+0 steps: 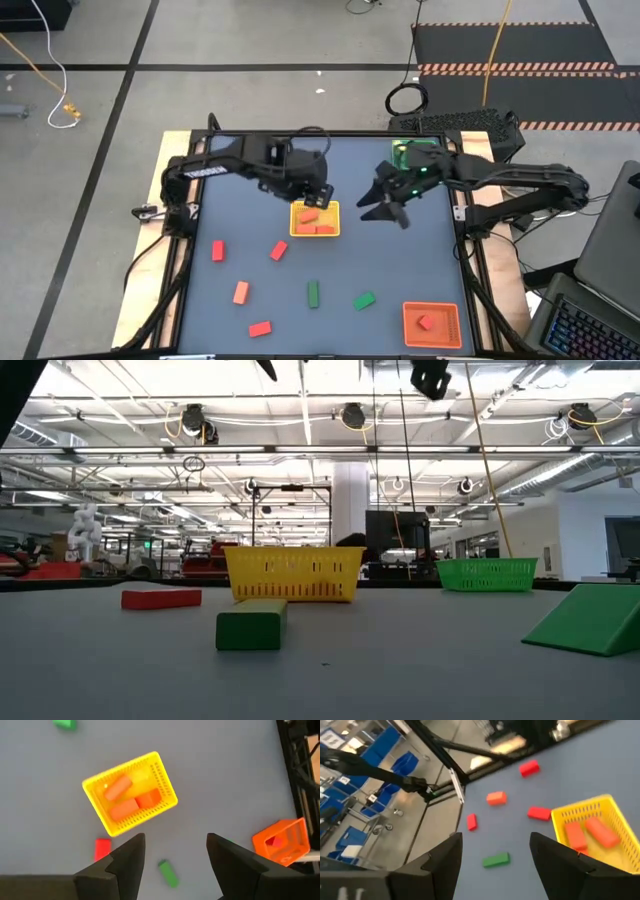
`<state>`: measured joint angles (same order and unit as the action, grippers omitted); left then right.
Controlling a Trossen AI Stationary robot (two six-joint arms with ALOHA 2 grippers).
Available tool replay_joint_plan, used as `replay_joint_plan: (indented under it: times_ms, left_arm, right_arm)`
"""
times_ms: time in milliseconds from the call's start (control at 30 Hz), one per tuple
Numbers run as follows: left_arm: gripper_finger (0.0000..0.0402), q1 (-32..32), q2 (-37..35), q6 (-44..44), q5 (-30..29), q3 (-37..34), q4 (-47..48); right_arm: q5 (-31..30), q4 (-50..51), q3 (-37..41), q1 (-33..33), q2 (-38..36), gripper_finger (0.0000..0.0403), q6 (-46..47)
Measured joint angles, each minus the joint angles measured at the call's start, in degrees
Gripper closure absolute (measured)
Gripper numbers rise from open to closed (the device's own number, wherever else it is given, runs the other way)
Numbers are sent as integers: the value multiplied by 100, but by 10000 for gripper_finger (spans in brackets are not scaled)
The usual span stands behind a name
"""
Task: Sort & place blocks by color
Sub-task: Put the red block into the orange basket
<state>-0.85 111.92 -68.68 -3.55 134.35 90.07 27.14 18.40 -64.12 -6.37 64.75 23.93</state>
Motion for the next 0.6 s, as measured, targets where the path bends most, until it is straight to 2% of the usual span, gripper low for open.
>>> replay_joint_plan:
  times_ms: [133,233,367,433,600]
  left_arm:
    - [188,-415,43,-885,-50,-467,-17]
    - [188,-642,28,-1254,196,-1264,6]
    - [188,-792,52,-1052,861,-2395,-115]
    - [188,-819,43,-802,1117,-2860,-575]
    - [188,-818,36,-507,1213,-3493,-1207]
  right_arm:
    - [-2,-107,0,0,-410,175,-83]
    - [-2,-143,0,0,-639,175,-86]
    - [-2,-140,0,0,-811,175,-86]
    - [-2,-136,0,0,-845,175,-81]
    - [-2,-26,2,0,-911,175,-71]
